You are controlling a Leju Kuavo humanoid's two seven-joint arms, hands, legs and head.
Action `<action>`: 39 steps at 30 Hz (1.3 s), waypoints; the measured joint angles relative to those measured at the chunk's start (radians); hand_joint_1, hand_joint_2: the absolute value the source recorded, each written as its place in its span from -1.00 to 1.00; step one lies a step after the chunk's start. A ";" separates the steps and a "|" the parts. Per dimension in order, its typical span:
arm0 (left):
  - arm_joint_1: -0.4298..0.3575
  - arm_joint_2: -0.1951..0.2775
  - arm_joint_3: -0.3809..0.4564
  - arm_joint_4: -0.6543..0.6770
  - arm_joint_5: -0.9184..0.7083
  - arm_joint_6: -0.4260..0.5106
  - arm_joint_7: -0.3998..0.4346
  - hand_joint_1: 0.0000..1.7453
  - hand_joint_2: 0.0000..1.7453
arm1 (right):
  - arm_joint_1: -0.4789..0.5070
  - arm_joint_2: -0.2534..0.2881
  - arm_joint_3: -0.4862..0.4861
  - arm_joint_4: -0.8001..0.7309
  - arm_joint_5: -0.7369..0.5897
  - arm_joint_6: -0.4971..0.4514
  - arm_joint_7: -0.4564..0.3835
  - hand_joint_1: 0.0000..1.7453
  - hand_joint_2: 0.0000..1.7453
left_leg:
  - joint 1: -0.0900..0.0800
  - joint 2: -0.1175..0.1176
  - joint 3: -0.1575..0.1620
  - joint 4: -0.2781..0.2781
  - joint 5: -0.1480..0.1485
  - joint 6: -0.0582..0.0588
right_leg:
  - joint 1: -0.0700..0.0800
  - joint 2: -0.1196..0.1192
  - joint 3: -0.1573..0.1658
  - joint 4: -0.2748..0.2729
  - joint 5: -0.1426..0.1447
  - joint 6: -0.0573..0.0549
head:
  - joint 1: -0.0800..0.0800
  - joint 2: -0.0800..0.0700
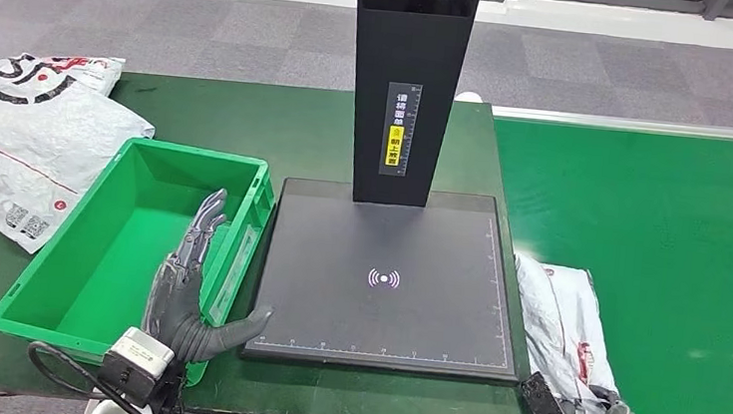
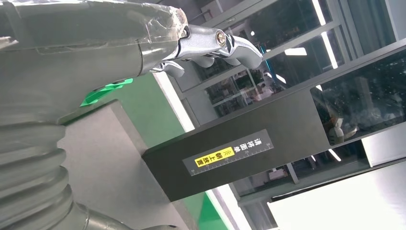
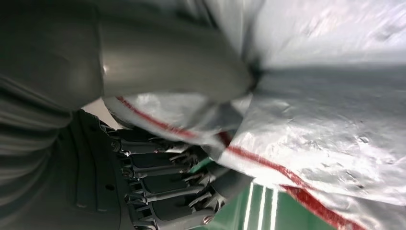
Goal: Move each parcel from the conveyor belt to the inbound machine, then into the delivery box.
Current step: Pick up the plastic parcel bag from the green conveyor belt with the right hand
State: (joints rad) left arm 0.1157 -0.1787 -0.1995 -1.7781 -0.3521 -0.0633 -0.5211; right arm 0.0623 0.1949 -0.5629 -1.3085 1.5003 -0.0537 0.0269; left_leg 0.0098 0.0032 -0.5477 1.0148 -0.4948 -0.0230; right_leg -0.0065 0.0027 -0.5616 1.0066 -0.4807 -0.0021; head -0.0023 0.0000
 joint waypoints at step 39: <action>0.009 0.000 0.000 -0.003 -0.006 0.018 -0.023 -1.00 1.00 | 0.002 -0.016 0.220 -0.355 -0.200 -0.196 -0.029 1.00 1.00 | 0.000 -0.001 -0.002 0.000 0.001 0.000 | 0.000 -0.001 -0.001 0.000 0.000 0.000 | 0.000 0.000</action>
State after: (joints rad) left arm 0.1244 -0.1785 -0.1995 -1.7811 -0.3582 -0.0458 -0.5439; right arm 0.0641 0.1789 -0.3426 -1.6630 1.3001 -0.2493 -0.0025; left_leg 0.0097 0.0026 -0.5499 1.0149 -0.4941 -0.0227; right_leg -0.0066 0.0019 -0.5630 1.0068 -0.4805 -0.0020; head -0.0023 0.0000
